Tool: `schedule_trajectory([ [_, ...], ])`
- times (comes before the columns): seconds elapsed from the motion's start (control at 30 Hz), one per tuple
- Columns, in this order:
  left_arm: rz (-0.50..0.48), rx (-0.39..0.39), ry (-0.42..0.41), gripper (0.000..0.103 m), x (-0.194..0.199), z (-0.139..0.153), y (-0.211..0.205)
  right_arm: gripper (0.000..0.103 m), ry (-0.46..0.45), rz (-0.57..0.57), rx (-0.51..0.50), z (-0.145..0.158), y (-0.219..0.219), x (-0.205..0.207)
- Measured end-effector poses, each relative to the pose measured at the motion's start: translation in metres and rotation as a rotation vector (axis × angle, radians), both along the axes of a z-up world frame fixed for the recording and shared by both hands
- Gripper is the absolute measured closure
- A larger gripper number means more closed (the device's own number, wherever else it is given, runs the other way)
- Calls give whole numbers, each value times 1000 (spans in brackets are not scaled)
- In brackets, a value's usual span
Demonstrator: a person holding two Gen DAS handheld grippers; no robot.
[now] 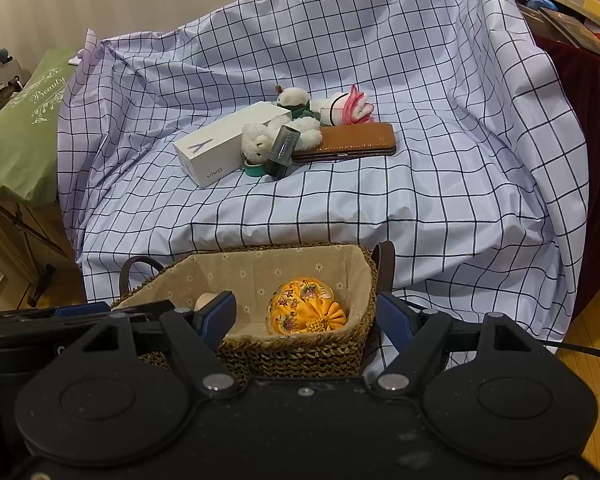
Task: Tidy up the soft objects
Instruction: 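Open both grippers to drop the tape roll and pouch into the basket, then move both grippers back toward the items on the sheet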
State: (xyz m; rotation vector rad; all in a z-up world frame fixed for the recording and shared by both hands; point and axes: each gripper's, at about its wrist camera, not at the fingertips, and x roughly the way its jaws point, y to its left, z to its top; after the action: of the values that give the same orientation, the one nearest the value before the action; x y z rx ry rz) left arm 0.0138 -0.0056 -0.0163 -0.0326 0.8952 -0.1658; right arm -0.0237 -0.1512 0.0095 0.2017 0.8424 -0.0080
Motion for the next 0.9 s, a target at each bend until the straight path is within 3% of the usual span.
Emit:
schedule_trajectory([
  [0.57, -23, 52, 19, 25, 7, -3, -4, 24, 44, -24, -18, -6, -5, 11],
  [0.7, -28, 80, 12, 16, 13, -1, -5, 22, 62, -40, -13, -6, -8, 19],
  [0.9, -56, 116, 8, 15, 23, 2, -8, 21, 99, -66, -21, -9, -13, 35],
])
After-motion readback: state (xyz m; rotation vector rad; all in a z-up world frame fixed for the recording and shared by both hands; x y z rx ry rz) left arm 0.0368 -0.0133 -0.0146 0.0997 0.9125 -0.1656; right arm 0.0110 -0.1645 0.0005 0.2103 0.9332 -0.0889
